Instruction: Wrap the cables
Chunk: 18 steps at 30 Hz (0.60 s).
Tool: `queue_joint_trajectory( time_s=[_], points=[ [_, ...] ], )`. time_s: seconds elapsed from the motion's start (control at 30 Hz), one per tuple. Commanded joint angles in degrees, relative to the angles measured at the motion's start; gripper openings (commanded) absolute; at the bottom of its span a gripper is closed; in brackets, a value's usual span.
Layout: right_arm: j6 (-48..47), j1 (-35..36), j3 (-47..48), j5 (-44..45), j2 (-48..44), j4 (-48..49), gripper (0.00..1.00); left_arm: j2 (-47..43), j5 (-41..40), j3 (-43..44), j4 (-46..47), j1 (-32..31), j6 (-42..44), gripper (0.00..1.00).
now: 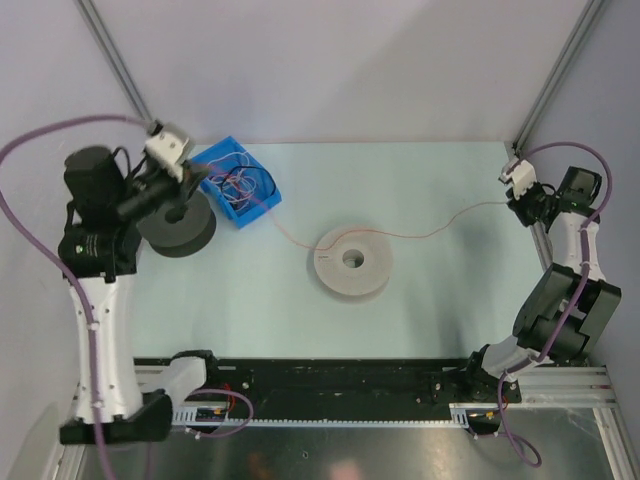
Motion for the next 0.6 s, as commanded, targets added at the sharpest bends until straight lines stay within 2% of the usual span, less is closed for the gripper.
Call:
queue_joint_trajectory(
  time_s=[0.0, 0.07, 0.13, 0.2, 0.27, 0.43, 0.57],
  points=[
    [-6.32, -1.38, 2.14, 1.49, 1.04, -15.39, 0.02, 9.07, -7.02, 15.46, 9.12, -20.68, -20.46, 0.0],
    [-10.19, -0.73, 2.3, 5.27, 2.2, -22.78, 0.2, 16.41, -11.47, 25.74, 9.84, -29.27, -21.3, 0.0],
    [-13.68, -0.97, 2.52, 5.31, 2.41, -29.75, 0.46, 25.19, -14.78, 34.64, 9.99, -36.23, -20.76, 0.0],
    [-14.27, -1.62, 2.57, 0.9, 1.14, -34.48, 0.68, 32.46, -17.21, 41.06, 9.99, -41.07, -19.13, 0.0],
    [-12.48, -1.69, 2.63, -4.2, -1.29, -37.25, 0.83, 38.61, -18.89, 45.02, 9.99, -43.73, -18.11, 0.0],
    [0.74, 3.03, 3.07, -14.34, -9.46, -34.82, 0.94, 47.8, -20.04, 46.89, 9.99, -47.13, -18.11, 0.0],
    [18.8, 9.68, 3.28, -20.12, -15.66, -22.05, 0.99, 49.49, -21.24, 42.62, 10.02, -50.25, -17.33, 0.0]
  ],
)
